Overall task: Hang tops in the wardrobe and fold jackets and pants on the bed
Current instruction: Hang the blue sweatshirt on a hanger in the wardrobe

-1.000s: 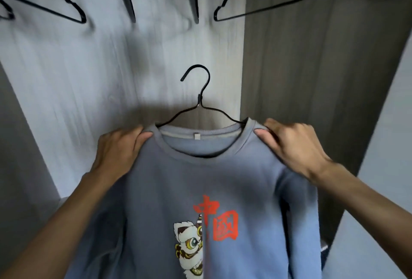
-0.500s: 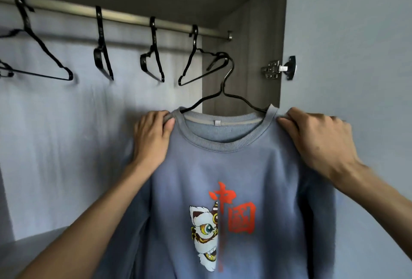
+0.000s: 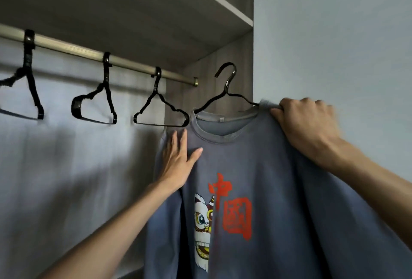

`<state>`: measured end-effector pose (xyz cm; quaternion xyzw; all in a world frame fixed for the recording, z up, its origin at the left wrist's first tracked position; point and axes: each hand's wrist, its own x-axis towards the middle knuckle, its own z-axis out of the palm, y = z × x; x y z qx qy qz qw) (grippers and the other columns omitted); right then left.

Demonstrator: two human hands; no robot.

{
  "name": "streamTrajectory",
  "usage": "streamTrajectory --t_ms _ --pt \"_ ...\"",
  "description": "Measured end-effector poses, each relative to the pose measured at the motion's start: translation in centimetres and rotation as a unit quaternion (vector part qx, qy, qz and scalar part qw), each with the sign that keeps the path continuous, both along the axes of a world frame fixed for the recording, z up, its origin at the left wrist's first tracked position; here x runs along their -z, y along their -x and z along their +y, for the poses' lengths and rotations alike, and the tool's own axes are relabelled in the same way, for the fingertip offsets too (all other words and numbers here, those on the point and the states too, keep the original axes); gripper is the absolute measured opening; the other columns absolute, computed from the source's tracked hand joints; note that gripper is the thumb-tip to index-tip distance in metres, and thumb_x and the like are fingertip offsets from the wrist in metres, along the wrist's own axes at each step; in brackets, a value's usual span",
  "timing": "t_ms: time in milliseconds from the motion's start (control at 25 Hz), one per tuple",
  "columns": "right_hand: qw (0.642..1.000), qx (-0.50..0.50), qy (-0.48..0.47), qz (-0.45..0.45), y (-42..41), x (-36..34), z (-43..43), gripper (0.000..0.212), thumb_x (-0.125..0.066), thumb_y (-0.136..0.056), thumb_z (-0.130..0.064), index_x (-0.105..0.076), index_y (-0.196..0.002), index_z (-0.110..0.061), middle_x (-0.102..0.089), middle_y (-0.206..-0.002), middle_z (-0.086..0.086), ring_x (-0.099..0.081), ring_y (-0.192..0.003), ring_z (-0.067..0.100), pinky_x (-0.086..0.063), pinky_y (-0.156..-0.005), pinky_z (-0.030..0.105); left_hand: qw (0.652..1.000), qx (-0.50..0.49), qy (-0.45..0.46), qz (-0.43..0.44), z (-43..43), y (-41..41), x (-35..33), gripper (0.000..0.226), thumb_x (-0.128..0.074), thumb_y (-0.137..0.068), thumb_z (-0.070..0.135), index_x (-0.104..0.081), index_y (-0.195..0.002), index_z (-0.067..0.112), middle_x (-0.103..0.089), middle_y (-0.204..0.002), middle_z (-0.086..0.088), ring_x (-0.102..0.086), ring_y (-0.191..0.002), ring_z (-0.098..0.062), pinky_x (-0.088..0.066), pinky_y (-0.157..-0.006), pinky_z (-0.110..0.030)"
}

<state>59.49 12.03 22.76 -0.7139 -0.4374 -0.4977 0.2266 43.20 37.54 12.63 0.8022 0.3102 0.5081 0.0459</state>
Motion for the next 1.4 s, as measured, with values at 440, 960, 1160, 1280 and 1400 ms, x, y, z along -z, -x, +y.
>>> streamTrajectory --t_ms 440,960,1160,1280,1400 --pt "0.998 0.003 -0.010 -0.066 2.6 -8.4 18.3 0.028 -0.037 -0.104 -0.020 -0.059 -0.120 -0.018 -0.067 -0.115 0.014 -0.062 -0.106 0.040 -0.033 -0.068 0.036 0.994 0.097 -0.033 -0.032 13.8 -3.6 -6.9 0.079 -0.042 -0.099 0.052 0.009 -0.156 0.033 0.017 -0.165 0.000 0.005 -0.152 -0.020 -0.005 -0.120 -0.033" --pt "0.997 -0.017 0.063 -0.043 2.4 -5.1 25.6 0.037 -0.038 -0.100 -0.011 -0.057 -0.127 -0.027 -0.068 -0.108 0.007 -0.065 -0.101 0.034 -0.036 -0.065 0.033 0.988 0.144 0.051 -0.025 20.5 -5.2 -3.4 0.091 -0.041 -0.087 0.068 0.010 -0.155 0.037 0.020 -0.163 0.007 0.007 -0.152 -0.015 -0.005 -0.123 -0.035" --pt "0.992 0.040 0.070 -0.097 1.7 -4.3 25.5 0.044 -0.037 -0.099 -0.005 -0.044 -0.140 -0.016 -0.066 -0.112 0.008 -0.064 -0.104 0.031 -0.034 -0.065 0.034 0.991 0.128 0.043 0.015 21.6 -6.9 -3.8 0.089 -0.039 -0.089 0.069 0.019 -0.151 0.041 0.022 -0.163 0.009 0.009 -0.151 -0.013 -0.008 -0.125 -0.043" --pt "0.978 0.055 0.053 -0.195 1.5 -2.9 25.1 0.042 -0.035 -0.097 -0.016 -0.048 -0.136 -0.010 -0.055 -0.121 0.012 -0.051 -0.112 0.030 -0.038 -0.085 0.037 0.993 0.109 0.034 0.012 21.3 -6.9 -3.1 0.085 -0.042 -0.095 0.061 0.022 -0.148 0.042 0.027 -0.161 0.009 0.010 -0.150 -0.012 -0.006 -0.124 -0.041" --pt "0.967 -0.019 0.049 -0.250 0.7 2.1 23.8 0.045 -0.054 -0.091 -0.035 -0.061 -0.128 -0.010 -0.053 -0.136 0.021 -0.046 -0.128 0.036 -0.023 -0.115 0.048 0.995 0.094 0.027 0.004 20.9 -6.8 0.4 0.084 -0.038 -0.094 0.065 0.022 -0.147 0.038 0.024 -0.163 0.003 0.014 -0.150 -0.014 0.001 -0.124 -0.038"
